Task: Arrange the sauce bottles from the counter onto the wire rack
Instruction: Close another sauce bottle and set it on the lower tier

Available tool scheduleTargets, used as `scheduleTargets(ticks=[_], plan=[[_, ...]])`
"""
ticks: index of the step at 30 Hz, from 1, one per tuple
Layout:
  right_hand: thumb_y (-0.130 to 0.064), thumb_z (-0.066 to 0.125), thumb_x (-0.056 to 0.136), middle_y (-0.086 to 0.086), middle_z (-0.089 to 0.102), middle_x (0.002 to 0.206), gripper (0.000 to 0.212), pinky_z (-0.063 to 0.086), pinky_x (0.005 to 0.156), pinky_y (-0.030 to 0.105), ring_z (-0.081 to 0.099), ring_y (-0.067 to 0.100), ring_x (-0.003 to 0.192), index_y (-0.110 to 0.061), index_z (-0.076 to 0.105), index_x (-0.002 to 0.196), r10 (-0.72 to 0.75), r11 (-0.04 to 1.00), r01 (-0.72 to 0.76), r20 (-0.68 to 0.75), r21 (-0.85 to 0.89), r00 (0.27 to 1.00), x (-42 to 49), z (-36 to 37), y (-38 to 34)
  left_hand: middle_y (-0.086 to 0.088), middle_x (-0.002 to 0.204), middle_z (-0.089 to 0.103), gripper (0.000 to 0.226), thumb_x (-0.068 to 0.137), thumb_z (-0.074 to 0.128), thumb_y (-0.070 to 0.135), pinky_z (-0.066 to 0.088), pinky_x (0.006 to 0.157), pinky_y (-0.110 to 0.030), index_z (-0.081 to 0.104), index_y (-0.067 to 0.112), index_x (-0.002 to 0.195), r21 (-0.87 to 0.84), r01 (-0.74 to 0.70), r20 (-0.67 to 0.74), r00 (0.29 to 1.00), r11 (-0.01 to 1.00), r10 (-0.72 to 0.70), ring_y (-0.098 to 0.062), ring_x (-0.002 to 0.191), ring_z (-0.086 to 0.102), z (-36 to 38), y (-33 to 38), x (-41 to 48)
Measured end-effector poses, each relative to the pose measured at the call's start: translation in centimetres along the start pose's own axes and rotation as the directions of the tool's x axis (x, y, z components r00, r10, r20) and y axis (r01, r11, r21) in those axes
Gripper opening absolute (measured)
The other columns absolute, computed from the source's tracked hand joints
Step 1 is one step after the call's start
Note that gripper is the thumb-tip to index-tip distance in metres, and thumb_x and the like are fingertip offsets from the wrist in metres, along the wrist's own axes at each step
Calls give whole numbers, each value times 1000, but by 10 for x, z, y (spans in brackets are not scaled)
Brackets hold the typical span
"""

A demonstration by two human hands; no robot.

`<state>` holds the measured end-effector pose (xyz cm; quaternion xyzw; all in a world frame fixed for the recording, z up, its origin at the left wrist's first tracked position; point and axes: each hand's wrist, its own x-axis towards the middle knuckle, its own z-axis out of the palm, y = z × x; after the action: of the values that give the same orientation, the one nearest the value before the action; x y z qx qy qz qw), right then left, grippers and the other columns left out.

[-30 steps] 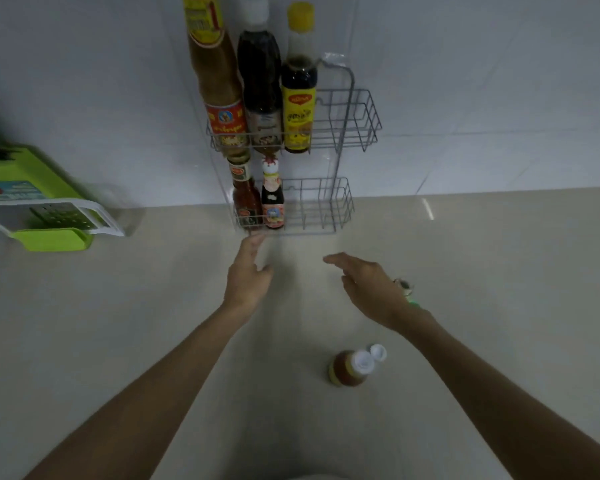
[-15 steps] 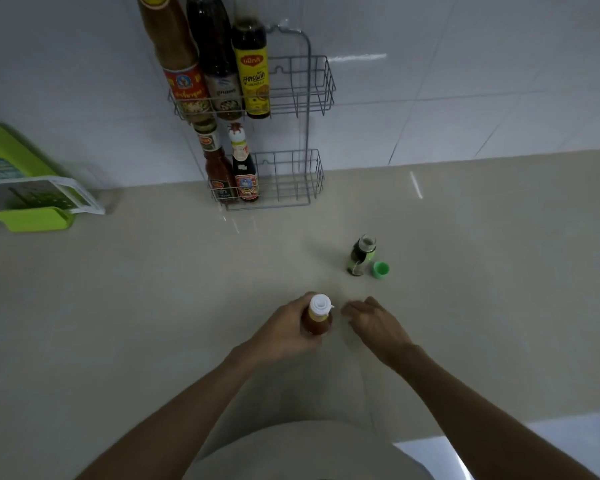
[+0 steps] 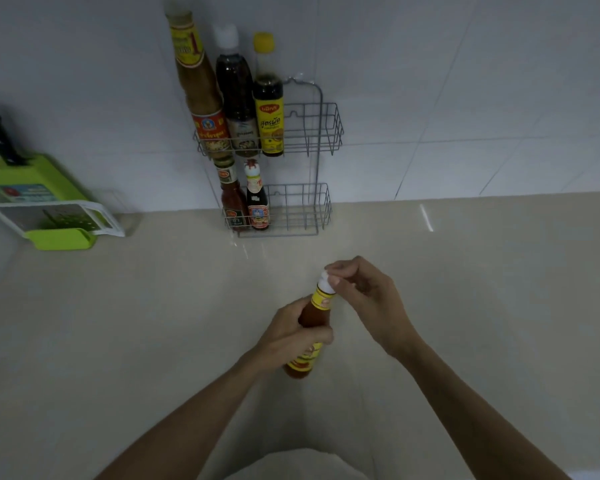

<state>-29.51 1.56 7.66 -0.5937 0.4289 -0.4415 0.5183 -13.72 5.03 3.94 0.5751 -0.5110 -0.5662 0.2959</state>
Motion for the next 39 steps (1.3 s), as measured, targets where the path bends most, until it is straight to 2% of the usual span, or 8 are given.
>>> scheduleTargets(ticks=[12, 16, 19, 22, 25, 28, 34, 39], plan=[[-19, 67, 86, -1, 70, 109, 21, 52, 86, 24, 65, 14, 95, -13, 69, 107, -10, 935, 185, 500, -302, 866, 48, -26, -57, -13, 63, 60, 39, 43, 55, 9, 48, 58, -26, 57, -1, 81, -231, 121, 452, 892, 965, -4, -27, 54, 58, -36, 34, -2], [-44, 45, 96, -4, 57, 72, 30, 43, 60, 26, 51, 11, 66, -18, 50, 83, -52, 637, 482, 590, -602, 805, 46, -16, -69, -14, 62, 58, 32, 46, 50, 3, 47, 58, -27, 56, -2, 77, -219, 180, 518, 854, 959, -42, -27, 52, 56, -42, 45, -7], [-41, 54, 85, 1, 45, 52, 29, 28, 45, 27, 45, 27, 47, -21, 40, 68, -171, 243, 527, 498, -815, 850, 38, -9, -58, -8, 60, 59, 20, 48, 62, 10, 48, 60, -34, 59, 7, 68, 121, 26, 217, 975, 992, -52, -24, 55, 55, -35, 55, -8], [-13, 87, 50, 12, 51, 49, 37, 31, 34, 24, 49, 30, 33, -8, 58, 72, -13, 29, 373, 373, -927, 928, 37, 5, -42, 6, 63, 63, 23, 51, 68, 33, 45, 58, -30, 57, 29, 70, 599, 99, -253, 965, 794, 70, -19, 64, 61, -22, 54, -5], [-44, 44, 95, 9, 64, 79, 23, 36, 52, 31, 63, 33, 69, -22, 50, 92, -88, 172, 420, 411, -891, 907, 40, 5, -57, -1, 60, 60, 16, 50, 68, 18, 47, 59, -38, 57, 20, 61, 342, 36, 4, 999, 939, -40, -21, 58, 57, -36, 57, -5], [-44, 22, 99, -2, 60, 64, 34, 32, 42, 27, 54, 21, 49, -21, 44, 88, -298, 292, 574, 498, -765, 815, 30, 9, -72, -18, 66, 55, 16, 56, 59, -4, 46, 61, -31, 56, -7, 71, 61, 19, 364, 931, 998, -40, -23, 57, 54, -51, 68, -17], [-22, 42, 95, 11, 50, 88, 20, 40, 61, 34, 48, 29, 72, -9, 49, 109, 83, 488, 35, 87, -872, 993, 51, 26, -57, 6, 62, 62, 19, 55, 68, 32, 41, 55, -26, 57, 24, 69, 457, 131, -377, 924, 880, 59, -19, 63, 60, -22, 70, -13], [-29, 54, 85, 10, 43, 65, 36, 30, 54, 31, 39, 20, 61, 0, 46, 64, 91, 747, 12, 120, -665, 989, 78, 29, -87, 5, 76, 68, 34, 59, 76, 36, 55, 67, -34, 53, 37, 85, 175, -14, -237, 970, 984, 56, -15, 69, 68, -35, 70, -8]])
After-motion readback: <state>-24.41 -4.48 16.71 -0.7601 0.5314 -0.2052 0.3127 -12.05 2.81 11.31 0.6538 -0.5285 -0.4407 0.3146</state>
